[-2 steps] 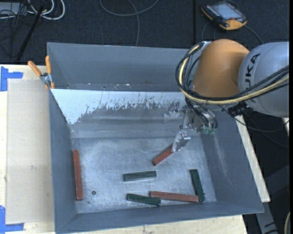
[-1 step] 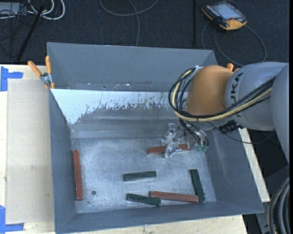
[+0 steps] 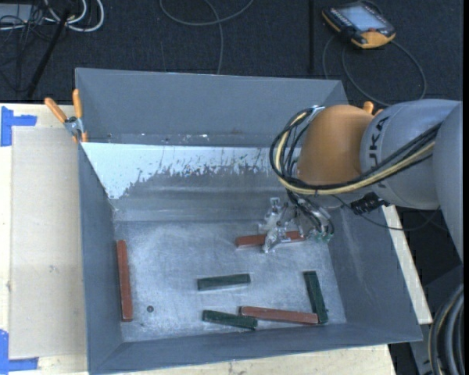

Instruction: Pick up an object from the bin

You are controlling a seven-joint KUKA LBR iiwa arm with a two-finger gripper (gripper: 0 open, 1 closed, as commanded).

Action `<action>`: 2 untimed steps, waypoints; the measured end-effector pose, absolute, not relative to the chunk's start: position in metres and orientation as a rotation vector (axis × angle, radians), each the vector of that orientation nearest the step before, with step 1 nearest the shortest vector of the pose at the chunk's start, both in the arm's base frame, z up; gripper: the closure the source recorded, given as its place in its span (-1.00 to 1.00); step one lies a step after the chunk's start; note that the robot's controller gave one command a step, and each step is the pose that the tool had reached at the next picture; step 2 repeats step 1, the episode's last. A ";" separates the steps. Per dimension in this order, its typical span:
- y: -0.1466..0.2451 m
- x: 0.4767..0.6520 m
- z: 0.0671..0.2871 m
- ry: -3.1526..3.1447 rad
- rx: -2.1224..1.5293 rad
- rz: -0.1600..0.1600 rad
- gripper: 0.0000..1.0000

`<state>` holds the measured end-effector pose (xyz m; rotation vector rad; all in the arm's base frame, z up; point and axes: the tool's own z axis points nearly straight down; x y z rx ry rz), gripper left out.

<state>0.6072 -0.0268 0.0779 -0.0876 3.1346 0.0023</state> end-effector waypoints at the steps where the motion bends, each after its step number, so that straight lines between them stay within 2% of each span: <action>1: -0.021 0.605 0.241 3.130 -0.154 0.000 1.00; 2: -0.021 0.605 0.241 3.130 -0.154 0.000 1.00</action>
Offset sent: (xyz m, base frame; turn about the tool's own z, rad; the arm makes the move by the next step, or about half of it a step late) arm 0.0000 0.0000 0.0000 0.0000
